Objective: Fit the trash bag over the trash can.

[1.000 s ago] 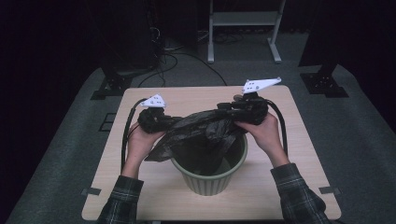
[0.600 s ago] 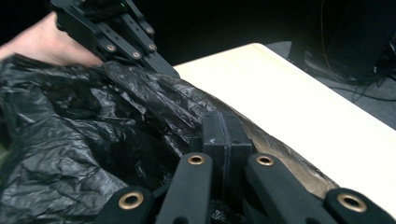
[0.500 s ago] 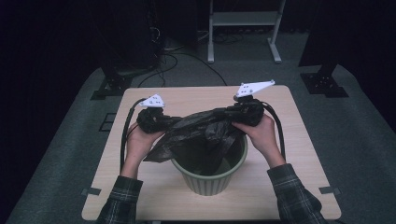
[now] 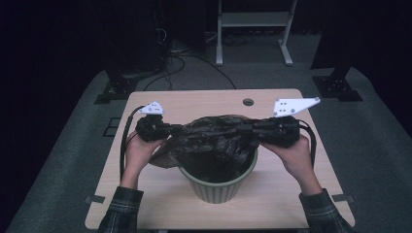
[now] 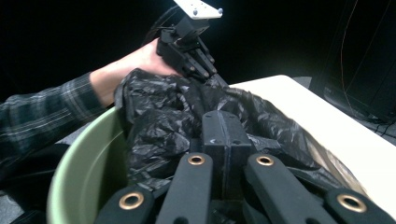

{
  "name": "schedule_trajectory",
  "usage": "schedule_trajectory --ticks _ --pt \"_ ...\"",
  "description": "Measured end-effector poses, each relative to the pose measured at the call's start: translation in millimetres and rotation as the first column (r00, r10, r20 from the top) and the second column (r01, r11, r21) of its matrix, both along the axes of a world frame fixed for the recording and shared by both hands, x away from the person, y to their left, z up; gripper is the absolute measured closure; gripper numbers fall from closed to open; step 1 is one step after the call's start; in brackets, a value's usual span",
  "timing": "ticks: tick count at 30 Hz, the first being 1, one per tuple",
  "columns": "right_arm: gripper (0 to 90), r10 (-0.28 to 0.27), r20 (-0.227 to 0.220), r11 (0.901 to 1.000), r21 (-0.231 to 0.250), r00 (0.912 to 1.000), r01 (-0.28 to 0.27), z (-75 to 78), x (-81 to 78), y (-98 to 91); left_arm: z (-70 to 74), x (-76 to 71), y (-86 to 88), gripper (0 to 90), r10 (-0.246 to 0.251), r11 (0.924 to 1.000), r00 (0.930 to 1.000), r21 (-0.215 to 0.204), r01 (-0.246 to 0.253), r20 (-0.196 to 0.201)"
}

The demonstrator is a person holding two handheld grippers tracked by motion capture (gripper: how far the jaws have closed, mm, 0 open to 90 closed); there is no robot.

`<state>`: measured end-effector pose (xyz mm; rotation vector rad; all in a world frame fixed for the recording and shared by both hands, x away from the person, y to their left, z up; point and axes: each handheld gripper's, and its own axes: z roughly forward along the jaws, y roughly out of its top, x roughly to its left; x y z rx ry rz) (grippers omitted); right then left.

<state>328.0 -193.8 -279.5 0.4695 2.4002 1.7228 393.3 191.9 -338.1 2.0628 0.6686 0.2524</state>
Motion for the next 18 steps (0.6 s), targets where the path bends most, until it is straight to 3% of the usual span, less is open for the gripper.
schedule_trajectory --ticks 11,18 --pt "90.0 0.004 -0.020 0.9994 0.035 0.9998 -0.003 -19.9 -41.4 -37.5 -9.1 -10.2 27.4 89.7 0.046 0.9988 0.9986 -0.014 -0.046 -0.027" --pt "90.0 -0.003 -0.036 0.9986 0.053 0.9993 0.005 -30.5 -57.6 -54.4 -14.3 -19.6 39.2 89.7 0.063 0.9979 0.9975 -0.016 -0.063 -0.032"
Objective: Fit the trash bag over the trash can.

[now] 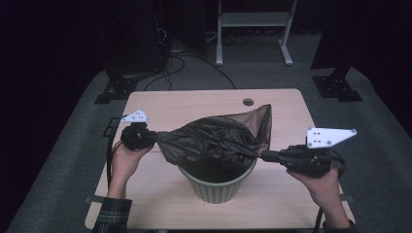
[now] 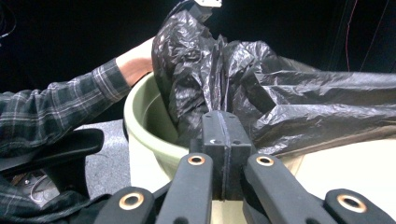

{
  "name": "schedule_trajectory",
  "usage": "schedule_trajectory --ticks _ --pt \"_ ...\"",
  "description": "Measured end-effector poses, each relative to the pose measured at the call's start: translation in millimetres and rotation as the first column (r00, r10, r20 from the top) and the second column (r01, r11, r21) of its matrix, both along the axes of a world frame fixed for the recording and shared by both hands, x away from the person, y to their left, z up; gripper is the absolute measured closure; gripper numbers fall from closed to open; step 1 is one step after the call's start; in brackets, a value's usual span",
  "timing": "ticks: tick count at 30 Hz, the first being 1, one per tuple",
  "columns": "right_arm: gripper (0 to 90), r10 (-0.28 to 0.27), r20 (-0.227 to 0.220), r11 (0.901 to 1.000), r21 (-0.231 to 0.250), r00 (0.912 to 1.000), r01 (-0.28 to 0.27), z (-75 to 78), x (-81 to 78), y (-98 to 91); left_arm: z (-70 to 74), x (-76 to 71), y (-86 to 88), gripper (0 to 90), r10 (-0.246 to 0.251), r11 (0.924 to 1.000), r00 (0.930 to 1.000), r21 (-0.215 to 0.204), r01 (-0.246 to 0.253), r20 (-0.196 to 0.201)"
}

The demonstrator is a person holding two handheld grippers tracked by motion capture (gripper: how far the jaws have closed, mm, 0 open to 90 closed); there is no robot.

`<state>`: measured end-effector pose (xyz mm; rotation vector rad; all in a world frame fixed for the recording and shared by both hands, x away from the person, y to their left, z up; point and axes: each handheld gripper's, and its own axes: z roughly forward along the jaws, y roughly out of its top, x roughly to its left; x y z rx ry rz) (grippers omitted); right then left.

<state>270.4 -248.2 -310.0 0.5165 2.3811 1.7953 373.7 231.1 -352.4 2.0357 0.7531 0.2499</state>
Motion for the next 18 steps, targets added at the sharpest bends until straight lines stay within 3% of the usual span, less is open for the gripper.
schedule_trajectory --ticks 8,18 --pt "90.0 0.006 -0.043 0.9999 -0.013 0.9991 -0.007 -22.0 -16.7 -9.8 -9.7 -9.4 8.8 89.7 0.009 0.9999 0.9998 -0.008 -0.010 -0.020" --pt "90.0 0.014 -0.112 0.9988 -0.044 0.9936 -0.019 -50.8 -20.1 -8.1 -21.8 -7.1 3.6 89.7 0.004 0.9999 0.9988 0.016 -0.004 -0.048"
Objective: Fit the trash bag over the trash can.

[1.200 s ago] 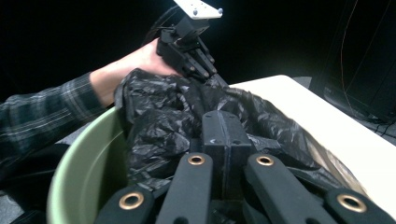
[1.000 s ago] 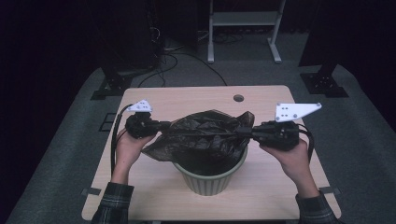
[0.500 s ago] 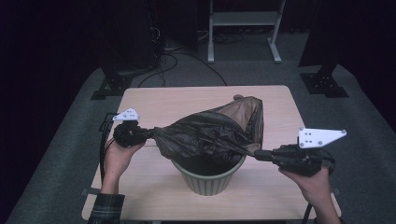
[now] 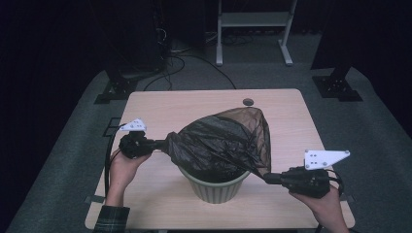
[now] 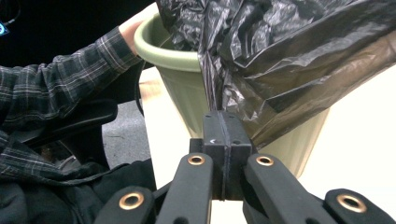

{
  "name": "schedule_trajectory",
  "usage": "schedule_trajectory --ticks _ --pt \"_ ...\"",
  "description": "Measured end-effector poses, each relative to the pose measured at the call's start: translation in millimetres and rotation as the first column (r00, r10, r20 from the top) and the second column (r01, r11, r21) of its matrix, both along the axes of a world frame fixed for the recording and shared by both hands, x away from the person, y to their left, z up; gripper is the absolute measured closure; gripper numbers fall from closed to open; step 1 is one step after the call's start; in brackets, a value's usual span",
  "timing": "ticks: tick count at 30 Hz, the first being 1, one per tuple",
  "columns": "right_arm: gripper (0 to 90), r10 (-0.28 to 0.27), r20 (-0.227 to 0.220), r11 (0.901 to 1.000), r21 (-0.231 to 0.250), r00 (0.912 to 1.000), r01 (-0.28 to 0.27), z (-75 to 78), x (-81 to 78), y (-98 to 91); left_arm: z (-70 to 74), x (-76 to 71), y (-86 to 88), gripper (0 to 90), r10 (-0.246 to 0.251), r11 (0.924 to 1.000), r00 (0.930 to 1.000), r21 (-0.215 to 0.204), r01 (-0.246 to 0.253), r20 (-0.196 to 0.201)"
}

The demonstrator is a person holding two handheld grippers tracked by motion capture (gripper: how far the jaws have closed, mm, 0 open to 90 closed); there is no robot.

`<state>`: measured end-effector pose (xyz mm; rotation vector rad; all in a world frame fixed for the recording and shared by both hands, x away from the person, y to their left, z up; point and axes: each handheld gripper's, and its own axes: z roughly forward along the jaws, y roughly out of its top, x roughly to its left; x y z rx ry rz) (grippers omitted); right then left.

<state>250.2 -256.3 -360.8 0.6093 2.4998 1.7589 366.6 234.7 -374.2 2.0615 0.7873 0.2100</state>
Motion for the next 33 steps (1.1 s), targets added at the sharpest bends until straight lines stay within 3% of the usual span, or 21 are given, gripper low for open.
schedule_trajectory --ticks 3,6,7,8,9,10,11,12,16,19,20,23,24,25,26,27,28,30,31,32,33 --pt "90.0 0.016 -0.006 0.9999 -0.004 0.9999 -0.016 -3.0 -1.7 1.8 -2.2 0.6 -5.2 88.7 -0.009 0.9999 1.0000 0.014 0.009 -0.003" --pt "89.6 0.025 0.004 0.9997 -0.007 0.9997 -0.025 -2.0 -3.0 2.8 -0.1 0.2 -4.3 77.4 0.008 0.9999 0.9999 0.013 -0.008 0.010" --pt "81.9 0.022 0.017 0.9997 0.006 0.9996 -0.022 2.9 -3.7 1.6 3.1 -0.7 -2.0 72.7 0.014 0.9999 0.9997 -0.006 -0.014 0.019" --pt "81.9 0.022 0.017 0.9997 0.006 0.9996 -0.022 2.9 -3.7 1.6 5.8 -1.6 -0.2 72.7 0.022 0.9995 0.9994 -0.021 -0.022 0.026" --pt "77.5 0.009 0.037 0.9996 0.025 0.9993 -0.010 9.2 -4.2 -0.4 15.6 -5.4 5.2 66.4 0.036 0.9981 0.9981 -0.052 -0.033 0.051" --pt "77.5 0.009 0.037 0.9996 0.025 0.9993 -0.010 9.2 -4.2 -0.4 15.6 -5.4 5.2 62.2 0.036 0.9981 0.9981 -0.052 -0.033 0.051" --pt "72.5 0.000 0.058 0.9992 0.041 0.9983 -0.003 17.8 -4.1 -2.8 29.0 -10.1 11.1 57.9 0.047 0.9966 0.9956 -0.071 -0.042 0.081" --pt "72.5 0.000 0.058 0.9992 0.041 0.9983 -0.003 17.8 -4.1 -2.8 29.0 -10.1 11.1 57.2 0.047 0.9966 0.9956 -0.071 -0.042 0.081" --pt "70.6 -0.016 0.100 0.9973 0.073 0.9948 0.009 36.1 -3.4 -5.9 51.9 -20.1 18.7 54.9 0.053 0.9943 0.9891 -0.099 -0.040 0.137" --pt "67.8 -0.023 0.135 0.9956 0.093 0.9906 0.011 51.6 -0.3 -2.5 71.3 -32.5 16.8 53.3 0.018 0.9903 0.9828 -0.139 0.008 0.184" --pt "67.8 -0.023 0.135 0.9956 0.093 0.9906 0.011 51.6 -0.3 -2.5 71.3 -32.5 16.8 52.4 0.018 0.9903 0.9828 -0.139 0.008 0.184" --pt "65.9 -0.001 0.144 0.9971 0.075 0.9896 -0.010 58.4 3.3 12.1 81.2 -41.6 5.5 50.2 -0.052 0.9841 0.9763 -0.156 0.086 0.210" --pt "65.9 -0.001 0.144 0.9971 0.075 0.9896 -0.010 58.4 3.3 12.1 81.2 -41.6 5.5 49.3 -0.052 0.9841 0.9763 -0.156 0.086 0.210" --pt "65.2 0.013 0.138 0.9982 0.056 0.9904 -0.021 57.3 5.3 20.9 82.6 -43.4 0.2 48.3 -0.091 0.9778 0.9737 -0.166 0.127 0.209" --pt "65.2 0.013 0.138 0.9982 0.056 0.9904 -0.021 57.3 5.3 20.9 82.6 -43.4 0.2 47.5 -0.091 0.9778 0.9737 -0.166 0.127 0.209" --pt "65.1 0.018 0.129 0.9990 0.038 0.9914 -0.023 54.5 8.2 27.9 82.2 -44.4 -4.0 47.5 -0.122 0.9708 0.9708 -0.179 0.160 0.207" --pt "65.1 0.018 0.129 0.9990 0.038 0.9914 -0.023 54.5 8.2 27.9 82.2 -44.4 -4.0 47.3 -0.122 0.9708 0.9708 -0.179 0.160 0.207" --pt "65.3 0.005 0.125 0.9999 0.014 0.9922 -0.007 50.8 11.4 33.5 80.4 -45.0 -7.7 46.8 -0.157 0.9631 0.9676 -0.186 0.194 0.198" --pt "65.5 -0.002 0.116 1.0000 -0.002 0.9932 0.003 47.6 14.4 35.5 78.2 -46.2 -10.2 46.1 -0.190 0.9542 0.9630 -0.195 0.227 0.192" --pt "65.5 -0.002 0.116 1.0000 -0.002 0.9932 0.003 47.6 14.4 35.5 78.2 -46.2 -10.2 46.1 -0.190 0.9542 0.9630 -0.195 0.227 0.192" --pt "68.5 -0.001 0.110 1.0000 0.001 0.9939 0.001 45.9 15.5 35.7 76.9 -47.3 -11.3 46.1 -0.210 0.9475 0.9597 -0.203 0.247 0.186"
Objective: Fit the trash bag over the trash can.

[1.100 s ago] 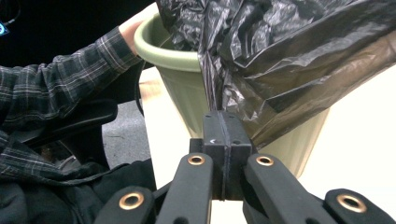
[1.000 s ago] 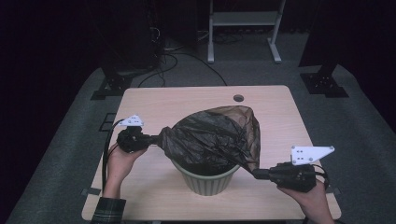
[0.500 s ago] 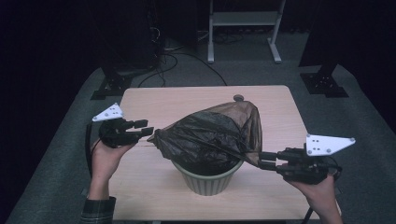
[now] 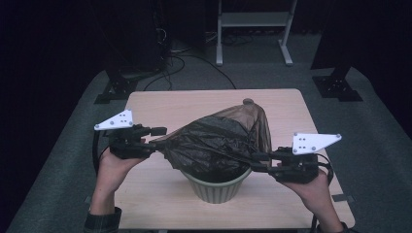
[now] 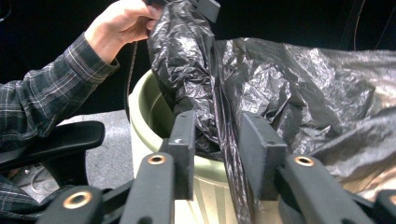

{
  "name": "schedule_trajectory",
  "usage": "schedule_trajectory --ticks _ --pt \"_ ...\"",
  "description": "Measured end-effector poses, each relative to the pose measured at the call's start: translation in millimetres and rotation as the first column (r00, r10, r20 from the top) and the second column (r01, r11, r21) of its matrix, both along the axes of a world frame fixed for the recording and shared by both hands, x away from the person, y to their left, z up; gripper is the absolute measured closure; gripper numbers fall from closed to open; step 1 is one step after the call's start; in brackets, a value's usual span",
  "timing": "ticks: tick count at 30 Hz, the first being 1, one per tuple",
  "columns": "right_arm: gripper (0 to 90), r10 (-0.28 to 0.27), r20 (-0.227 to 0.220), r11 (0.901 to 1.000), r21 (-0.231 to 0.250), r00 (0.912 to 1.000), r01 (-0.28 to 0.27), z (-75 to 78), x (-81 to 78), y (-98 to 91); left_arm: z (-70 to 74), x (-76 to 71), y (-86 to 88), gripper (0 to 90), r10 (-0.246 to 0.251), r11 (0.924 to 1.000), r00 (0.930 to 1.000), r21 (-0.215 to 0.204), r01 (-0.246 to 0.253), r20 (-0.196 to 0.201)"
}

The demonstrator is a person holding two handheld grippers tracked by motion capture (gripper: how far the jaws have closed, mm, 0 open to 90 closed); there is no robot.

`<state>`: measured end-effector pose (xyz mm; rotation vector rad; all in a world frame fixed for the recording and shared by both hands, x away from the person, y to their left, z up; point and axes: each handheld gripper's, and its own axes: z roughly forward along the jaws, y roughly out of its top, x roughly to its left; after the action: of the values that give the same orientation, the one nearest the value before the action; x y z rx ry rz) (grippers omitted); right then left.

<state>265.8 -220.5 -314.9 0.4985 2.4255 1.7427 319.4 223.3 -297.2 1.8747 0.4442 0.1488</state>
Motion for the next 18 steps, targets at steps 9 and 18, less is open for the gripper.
schedule_trajectory --ticks 9,18 --pt "77.1 -0.050 0.007 0.9981 -0.036 0.9987 0.050 -6.6 1.6 -2.5 -8.2 -16.4 -4.5 42.2 -0.110 0.9939 0.9931 -0.007 0.110 -0.040" --pt "90.0 -0.057 0.004 0.9979 -0.029 0.9984 0.057 -10.0 -5.4 -6.9 -14.9 -41.5 -10.9 65.3 -0.205 0.9780 0.9783 0.036 0.206 -0.033"
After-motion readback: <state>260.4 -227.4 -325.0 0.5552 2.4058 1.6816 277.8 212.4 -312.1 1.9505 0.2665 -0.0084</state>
